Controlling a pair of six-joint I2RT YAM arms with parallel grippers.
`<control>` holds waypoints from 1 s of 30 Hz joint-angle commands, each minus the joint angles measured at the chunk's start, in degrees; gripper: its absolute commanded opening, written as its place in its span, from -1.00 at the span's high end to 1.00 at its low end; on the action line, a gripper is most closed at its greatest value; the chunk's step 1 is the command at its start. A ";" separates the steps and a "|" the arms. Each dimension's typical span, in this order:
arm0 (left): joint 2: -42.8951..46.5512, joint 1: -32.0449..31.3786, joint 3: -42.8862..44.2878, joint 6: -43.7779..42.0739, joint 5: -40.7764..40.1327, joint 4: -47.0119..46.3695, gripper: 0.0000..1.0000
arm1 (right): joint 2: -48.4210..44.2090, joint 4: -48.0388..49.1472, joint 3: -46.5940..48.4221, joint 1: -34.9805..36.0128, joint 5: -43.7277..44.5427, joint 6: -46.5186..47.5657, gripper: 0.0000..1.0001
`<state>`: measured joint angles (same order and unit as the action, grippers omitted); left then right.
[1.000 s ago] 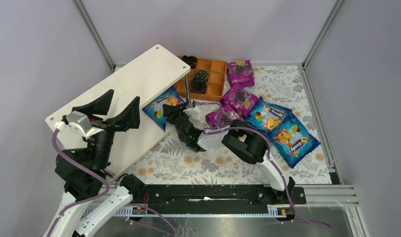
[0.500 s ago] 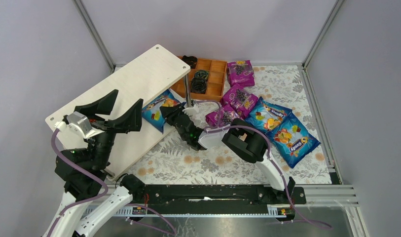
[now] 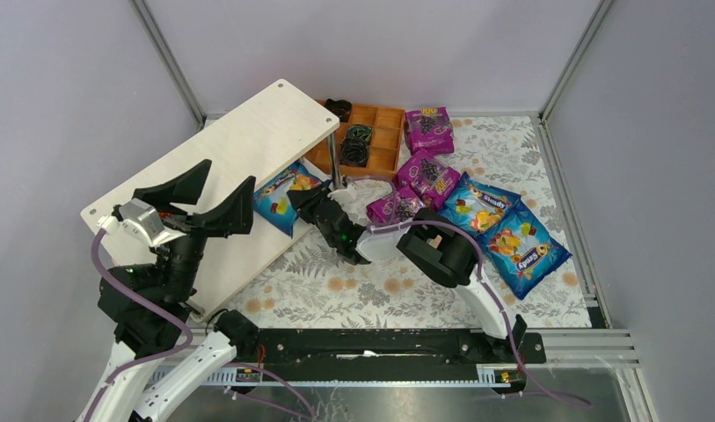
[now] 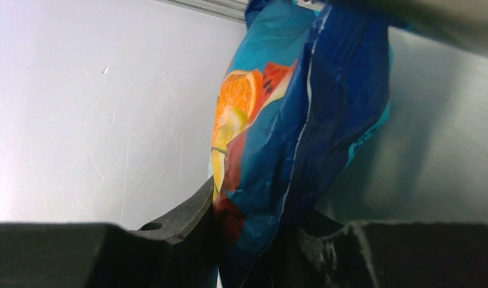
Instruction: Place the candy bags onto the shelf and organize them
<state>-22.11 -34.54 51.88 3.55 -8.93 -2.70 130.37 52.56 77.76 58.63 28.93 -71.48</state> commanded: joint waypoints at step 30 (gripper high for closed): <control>-0.61 -1.49 -0.29 0.49 0.98 -2.15 -0.97 | -12.14 -9.16 -15.04 -3.96 1.37 0.71 0.72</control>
<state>-22.11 -35.68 51.88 4.40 -7.92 -2.70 121.64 48.58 63.94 54.78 28.23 -72.34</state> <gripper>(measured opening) 0.987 0.179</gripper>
